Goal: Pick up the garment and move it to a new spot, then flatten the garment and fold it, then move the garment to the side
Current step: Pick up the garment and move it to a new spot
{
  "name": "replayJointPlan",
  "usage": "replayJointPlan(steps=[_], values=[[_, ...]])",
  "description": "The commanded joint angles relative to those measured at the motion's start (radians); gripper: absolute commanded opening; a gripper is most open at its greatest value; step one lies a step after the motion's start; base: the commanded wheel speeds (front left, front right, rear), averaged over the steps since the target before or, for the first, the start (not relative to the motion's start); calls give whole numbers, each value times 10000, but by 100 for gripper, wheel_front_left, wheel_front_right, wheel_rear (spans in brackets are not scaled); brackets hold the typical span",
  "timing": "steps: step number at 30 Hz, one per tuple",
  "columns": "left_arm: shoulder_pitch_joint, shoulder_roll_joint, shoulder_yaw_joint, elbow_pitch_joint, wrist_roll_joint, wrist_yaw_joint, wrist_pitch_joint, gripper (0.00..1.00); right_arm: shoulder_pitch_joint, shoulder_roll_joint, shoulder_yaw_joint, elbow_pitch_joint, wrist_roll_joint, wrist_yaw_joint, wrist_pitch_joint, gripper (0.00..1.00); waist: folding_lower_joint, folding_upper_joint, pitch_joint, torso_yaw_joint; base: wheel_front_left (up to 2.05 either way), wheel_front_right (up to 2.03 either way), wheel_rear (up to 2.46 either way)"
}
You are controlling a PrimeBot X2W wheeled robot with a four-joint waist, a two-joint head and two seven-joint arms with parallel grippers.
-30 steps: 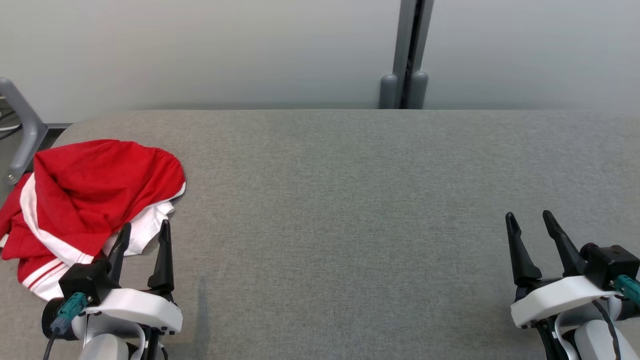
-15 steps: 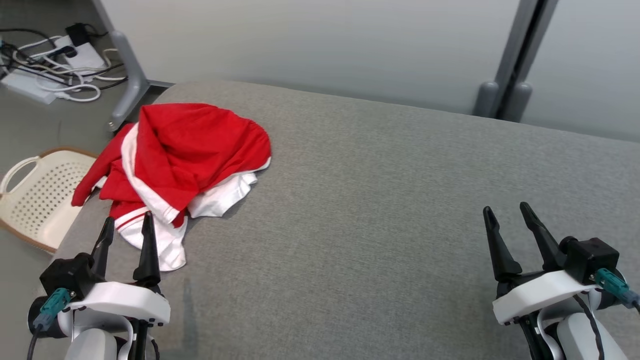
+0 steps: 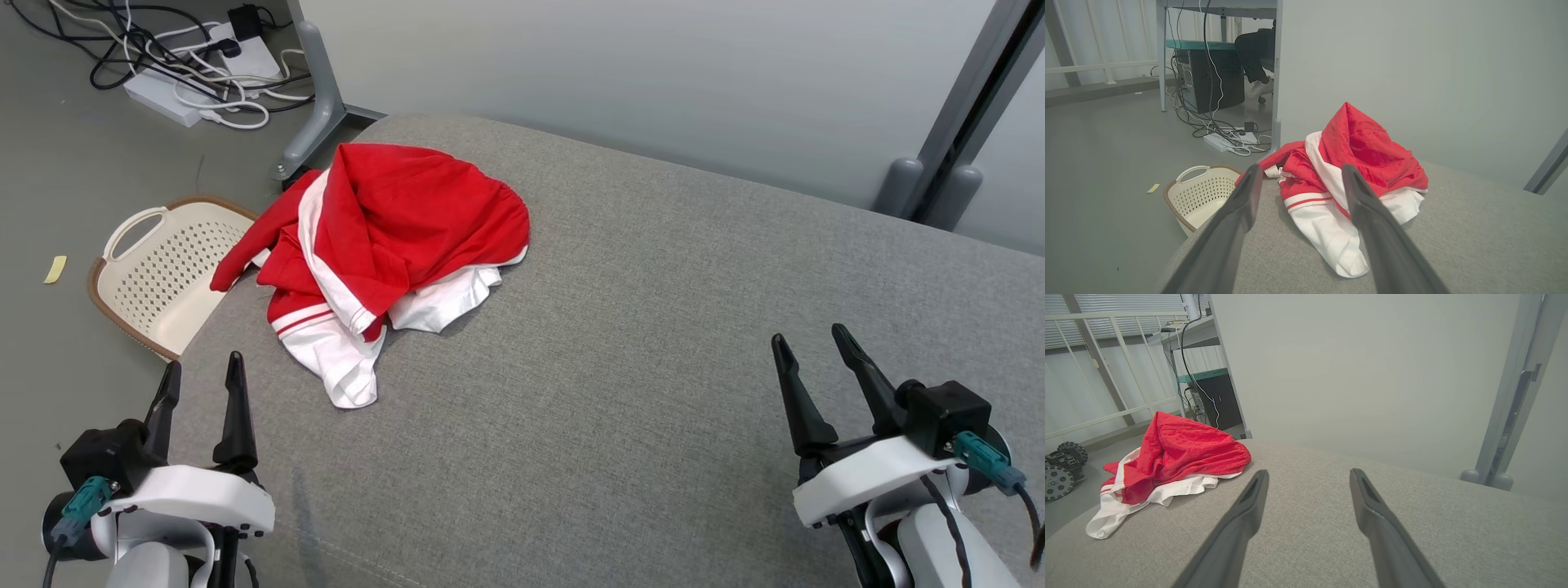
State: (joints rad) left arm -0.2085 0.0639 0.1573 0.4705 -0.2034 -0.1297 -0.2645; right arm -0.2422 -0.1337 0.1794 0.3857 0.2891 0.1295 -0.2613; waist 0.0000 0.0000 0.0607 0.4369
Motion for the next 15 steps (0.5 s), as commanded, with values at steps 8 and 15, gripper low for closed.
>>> replayJointPlan(steps=[8, 15], values=[[-62, 8, 42, 114, 90, -17, -7, 100, -150, -181, 14, 23, -222, 22, -32, 100, 0, 0, 25, 139, 0, 0, 0], [-483, -31, -51, 121, 146, -17, -7, 100, -280, -251, -59, -98, -362, 22, 134, 100, 0, 0, 298, 46, 0, 0, 0]])
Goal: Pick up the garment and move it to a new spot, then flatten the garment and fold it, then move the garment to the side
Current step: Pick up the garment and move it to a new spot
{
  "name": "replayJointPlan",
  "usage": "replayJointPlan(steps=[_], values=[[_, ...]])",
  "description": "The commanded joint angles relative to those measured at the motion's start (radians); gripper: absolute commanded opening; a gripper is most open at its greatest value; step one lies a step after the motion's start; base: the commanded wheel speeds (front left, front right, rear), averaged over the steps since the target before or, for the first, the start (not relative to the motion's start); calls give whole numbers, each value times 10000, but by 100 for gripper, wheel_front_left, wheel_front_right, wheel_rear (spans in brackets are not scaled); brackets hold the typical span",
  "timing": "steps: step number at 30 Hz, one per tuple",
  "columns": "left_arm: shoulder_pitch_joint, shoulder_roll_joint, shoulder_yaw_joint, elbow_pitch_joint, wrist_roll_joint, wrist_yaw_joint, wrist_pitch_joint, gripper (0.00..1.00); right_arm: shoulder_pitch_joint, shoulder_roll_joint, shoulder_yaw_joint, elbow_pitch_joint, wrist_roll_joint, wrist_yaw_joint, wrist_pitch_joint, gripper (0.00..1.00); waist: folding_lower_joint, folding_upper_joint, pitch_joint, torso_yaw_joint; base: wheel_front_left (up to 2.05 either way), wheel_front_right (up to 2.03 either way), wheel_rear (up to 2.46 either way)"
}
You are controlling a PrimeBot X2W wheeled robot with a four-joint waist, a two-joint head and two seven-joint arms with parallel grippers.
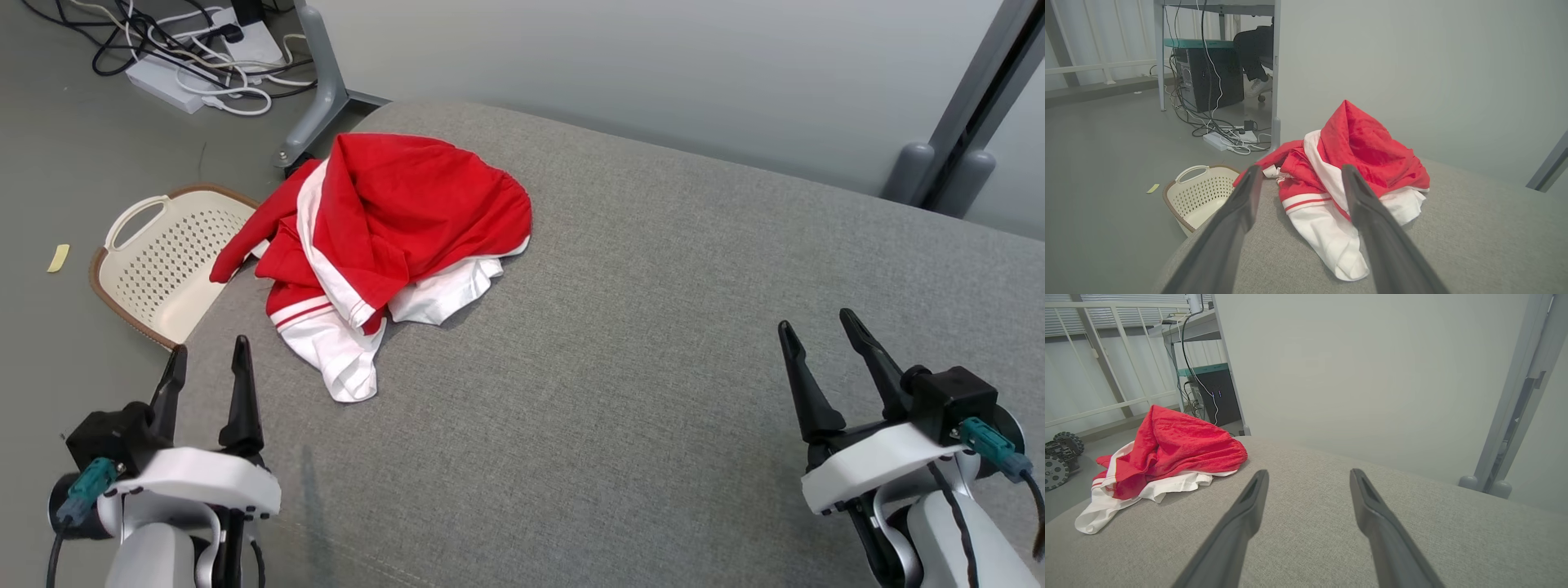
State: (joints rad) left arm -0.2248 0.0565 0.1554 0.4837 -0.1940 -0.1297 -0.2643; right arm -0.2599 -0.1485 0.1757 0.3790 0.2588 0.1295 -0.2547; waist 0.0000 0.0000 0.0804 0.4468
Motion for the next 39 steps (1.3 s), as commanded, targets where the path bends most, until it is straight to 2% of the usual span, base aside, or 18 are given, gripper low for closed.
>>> replayJointPlan(steps=[1, 10, 20, 29, 30, 31, 32, 39], values=[[-425, 37, -37, 6, 40, -17, -9, 100, -144, -122, -26, -78, -66, 22, 94, 100, 0, 0, 181, -88, 0, 0, 0], [-1864, 209, -145, 712, -238, -17, -8, 100, -579, -333, -12, -650, -303, 21, 513, 100, 0, 0, 1255, -747, 0, 0, 0], [-4347, 964, -801, 3883, -1355, -16, 319, 100, -1201, -503, 22, -1332, -511, 23, 902, 100, 0, 0, 2808, -1769, 0, 0, 0], [-5754, 1649, -1235, 6096, -2133, -15, 692, 99, -1416, -485, -99, -1505, -583, 23, 906, 100, 0, 0, 3432, -2087, 0, 0, 0], [-5835, 1649, -1291, 6180, -2172, -15, 625, 57, -1414, -482, -127, -1504, -591, 23, 896, 100, 0, 0, 3451, -2074, 0, 0, 0], [-5919, 1730, -1303, 6246, -2177, -13, 526, 22, -1407, -490, -165, -1508, -603, 23, 891, 100, 0, 0, 3468, -2055, 0, 0, 0], [-5974, 1745, -1285, 6288, -2274, -13, 425, 0, -1405, -484, -195, -1507, -608, 23, 887, 100, 0, 0, 3477, -2041, 0, 0, 0], [-5798, 1800, -1352, 6037, -2595, -13, 18, 0, -1255, -326, -326, -1224, -629, 23, 726, 100, 0, 0, 3108, -1924, 0, 0, 0]])
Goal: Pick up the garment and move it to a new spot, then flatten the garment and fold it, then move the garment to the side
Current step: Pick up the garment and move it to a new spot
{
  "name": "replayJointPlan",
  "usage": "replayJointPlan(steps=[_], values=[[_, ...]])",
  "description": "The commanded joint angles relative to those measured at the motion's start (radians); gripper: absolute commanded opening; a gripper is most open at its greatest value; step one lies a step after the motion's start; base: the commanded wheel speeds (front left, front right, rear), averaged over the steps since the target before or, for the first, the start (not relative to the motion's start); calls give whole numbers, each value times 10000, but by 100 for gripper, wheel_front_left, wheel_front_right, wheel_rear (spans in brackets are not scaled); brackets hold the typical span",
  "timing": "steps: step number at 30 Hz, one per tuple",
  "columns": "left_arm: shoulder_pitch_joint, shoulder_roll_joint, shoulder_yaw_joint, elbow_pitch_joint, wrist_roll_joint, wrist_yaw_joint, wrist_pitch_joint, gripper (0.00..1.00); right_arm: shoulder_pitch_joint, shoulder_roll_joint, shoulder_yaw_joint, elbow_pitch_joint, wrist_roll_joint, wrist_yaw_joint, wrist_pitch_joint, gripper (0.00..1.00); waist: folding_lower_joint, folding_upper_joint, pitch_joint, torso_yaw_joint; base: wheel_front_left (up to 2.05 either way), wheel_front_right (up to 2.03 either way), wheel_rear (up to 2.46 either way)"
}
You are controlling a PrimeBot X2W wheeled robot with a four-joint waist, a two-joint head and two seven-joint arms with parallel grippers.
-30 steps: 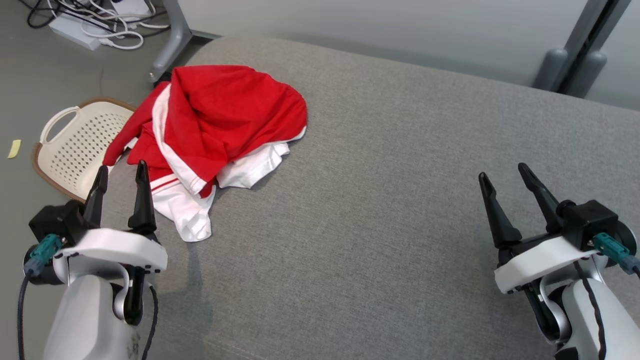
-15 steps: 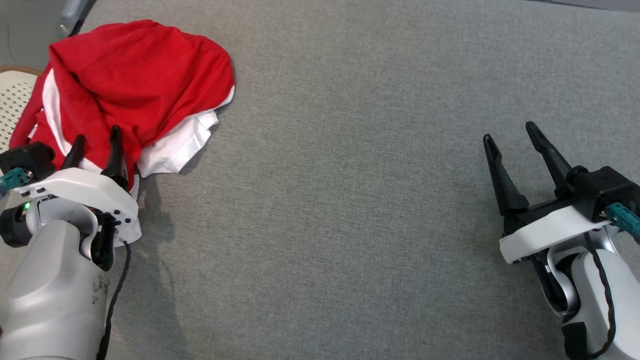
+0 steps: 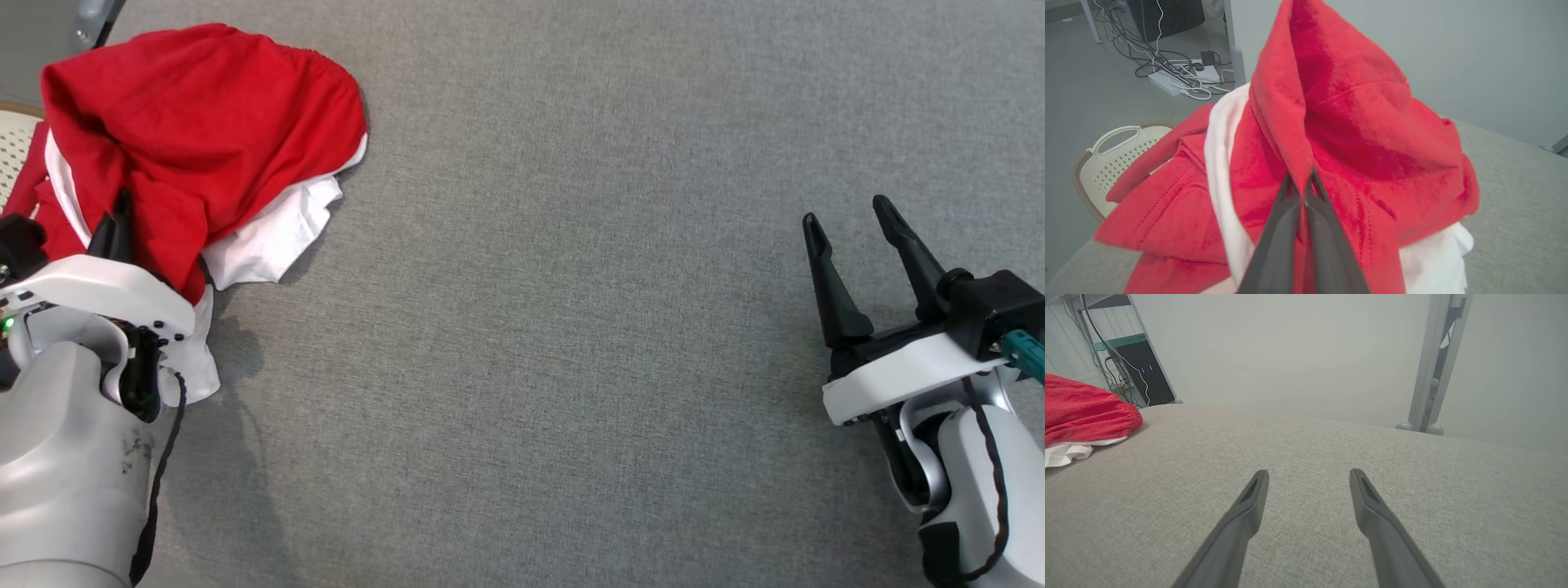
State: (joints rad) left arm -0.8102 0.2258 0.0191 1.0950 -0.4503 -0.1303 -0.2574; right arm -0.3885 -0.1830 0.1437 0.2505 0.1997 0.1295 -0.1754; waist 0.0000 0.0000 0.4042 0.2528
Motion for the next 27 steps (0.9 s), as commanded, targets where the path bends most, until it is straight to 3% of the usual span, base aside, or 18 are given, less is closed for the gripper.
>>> replayJointPlan(steps=[1, 7, 13, 27], values=[[140, 132, 34, -189, -1, -7, -69, 0, 48, 52, -13, 97, -15, 21, -113, 100, 0, 0, -223, 10, 0, 0, 0], [954, 243, 449, -1845, 402, 222, -74, 0, 217, 164, -91, 365, 56, 23, -333, 100, 0, 0, -846, -26, 0, 0, 0], [2452, -43, 794, -4025, 1062, 466, -75, 0, 642, 348, -324, 594, 79, 23, -551, 100, 0, 0, -1721, -73, 0, 0, 0], [6084, -886, 191, -7404, 1711, 812, 203, 0, 1841, 629, -720, 588, 13, 23, -749, 100, 0, 0, -3351, -618, 0, 0, 0]])
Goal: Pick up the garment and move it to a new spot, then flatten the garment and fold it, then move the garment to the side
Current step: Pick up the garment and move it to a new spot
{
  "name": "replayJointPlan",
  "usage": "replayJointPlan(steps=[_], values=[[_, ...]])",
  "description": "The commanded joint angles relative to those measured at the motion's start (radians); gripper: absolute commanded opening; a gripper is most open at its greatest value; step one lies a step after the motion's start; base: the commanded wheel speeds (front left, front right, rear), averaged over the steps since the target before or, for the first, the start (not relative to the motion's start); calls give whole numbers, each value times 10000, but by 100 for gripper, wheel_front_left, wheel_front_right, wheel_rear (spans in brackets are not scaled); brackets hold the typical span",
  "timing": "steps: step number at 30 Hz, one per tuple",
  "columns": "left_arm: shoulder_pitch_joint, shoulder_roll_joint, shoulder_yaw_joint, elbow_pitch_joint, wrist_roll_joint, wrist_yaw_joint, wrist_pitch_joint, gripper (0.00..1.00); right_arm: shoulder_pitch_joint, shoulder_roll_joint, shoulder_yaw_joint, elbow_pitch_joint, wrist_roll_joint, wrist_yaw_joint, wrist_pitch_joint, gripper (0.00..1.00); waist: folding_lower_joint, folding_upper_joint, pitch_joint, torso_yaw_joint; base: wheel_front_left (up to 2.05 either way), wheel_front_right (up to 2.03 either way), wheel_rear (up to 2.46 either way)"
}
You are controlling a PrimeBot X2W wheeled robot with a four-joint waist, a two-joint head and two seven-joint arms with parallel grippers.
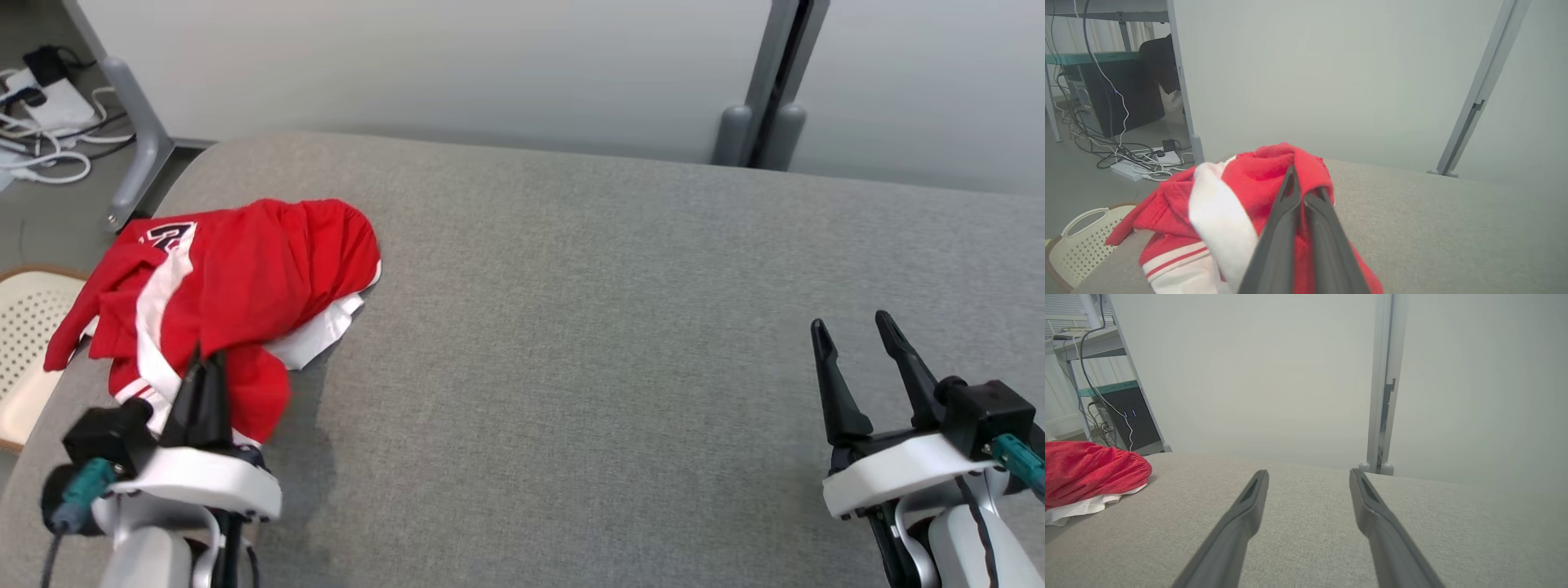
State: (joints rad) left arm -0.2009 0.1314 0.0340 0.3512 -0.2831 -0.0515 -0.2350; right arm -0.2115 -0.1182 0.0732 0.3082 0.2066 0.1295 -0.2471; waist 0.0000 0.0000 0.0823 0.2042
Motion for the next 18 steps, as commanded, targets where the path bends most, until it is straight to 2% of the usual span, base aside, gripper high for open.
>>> replayJointPlan(steps=[1, 9, 18], values=[[192, -40, -62, -165, 10, 36, 72, 0, 146, 2, -62, -40, -75, 23, -40, 100, 0, 0, -199, -202, 0, 0, 0], [883, -474, -1151, -967, 85, -102, 692, 0, 500, 88, -206, -457, -165, 23, 92, 100, 0, 0, -335, -986, 0, 0, 0], [-324, -680, -3019, -968, 226, -535, 1174, 0, 314, 215, -373, -931, -201, 23, 231, 100, 0, 0, 285, -2286, 0, 0, 0]])
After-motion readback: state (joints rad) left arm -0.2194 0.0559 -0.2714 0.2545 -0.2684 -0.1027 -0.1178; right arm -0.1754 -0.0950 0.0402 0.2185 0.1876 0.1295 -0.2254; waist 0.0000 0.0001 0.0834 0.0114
